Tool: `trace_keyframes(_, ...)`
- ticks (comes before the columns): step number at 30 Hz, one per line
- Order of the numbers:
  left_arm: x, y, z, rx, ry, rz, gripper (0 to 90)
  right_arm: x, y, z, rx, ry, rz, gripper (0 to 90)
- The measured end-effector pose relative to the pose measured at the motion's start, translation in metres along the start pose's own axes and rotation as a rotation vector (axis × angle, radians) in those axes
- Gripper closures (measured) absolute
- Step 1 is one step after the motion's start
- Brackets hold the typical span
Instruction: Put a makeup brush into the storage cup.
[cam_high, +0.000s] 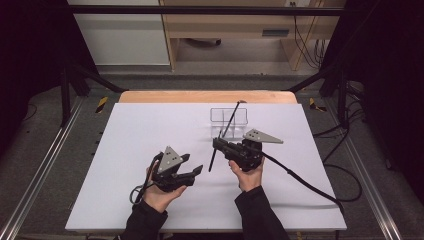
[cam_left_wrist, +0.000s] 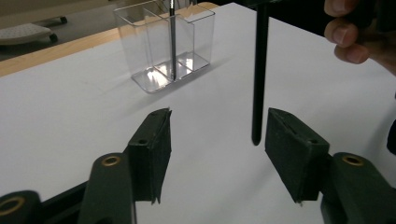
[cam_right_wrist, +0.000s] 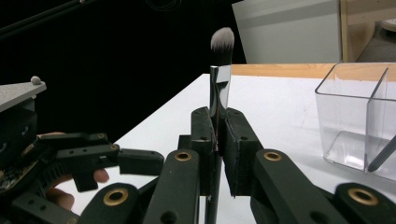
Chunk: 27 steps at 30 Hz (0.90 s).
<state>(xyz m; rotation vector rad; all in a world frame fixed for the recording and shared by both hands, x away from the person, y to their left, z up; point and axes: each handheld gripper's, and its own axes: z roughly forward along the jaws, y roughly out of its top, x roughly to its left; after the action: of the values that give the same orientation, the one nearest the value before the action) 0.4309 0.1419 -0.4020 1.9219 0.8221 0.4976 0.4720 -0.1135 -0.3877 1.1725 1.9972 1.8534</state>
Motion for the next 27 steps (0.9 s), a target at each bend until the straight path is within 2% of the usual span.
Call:
trace_keyframes(5, 0.010, -0.007, -0.010, 0.017, 0.012, 0.011, 32.0, -0.002, 0.002, -0.001, 0.003, -0.009, -0.016, 84.0)
trace_keyframes(13, 0.024, -0.019, -0.022, 0.025, 0.008, 0.005, 23.6, -0.005, 0.002, -0.003, 0.012, -0.021, -0.035, 84.0)
trace_keyframes(18, 0.033, -0.025, -0.028, 0.036, 0.021, -0.019, 20.0, -0.007, 0.005, -0.004, 0.010, -0.025, -0.042, 84.0)
trace_keyframes(27, 0.048, -0.032, -0.032, 0.046, 0.035, -0.033, 13.9, -0.016, 0.013, -0.002, -0.003, -0.045, -0.055, 84.0)
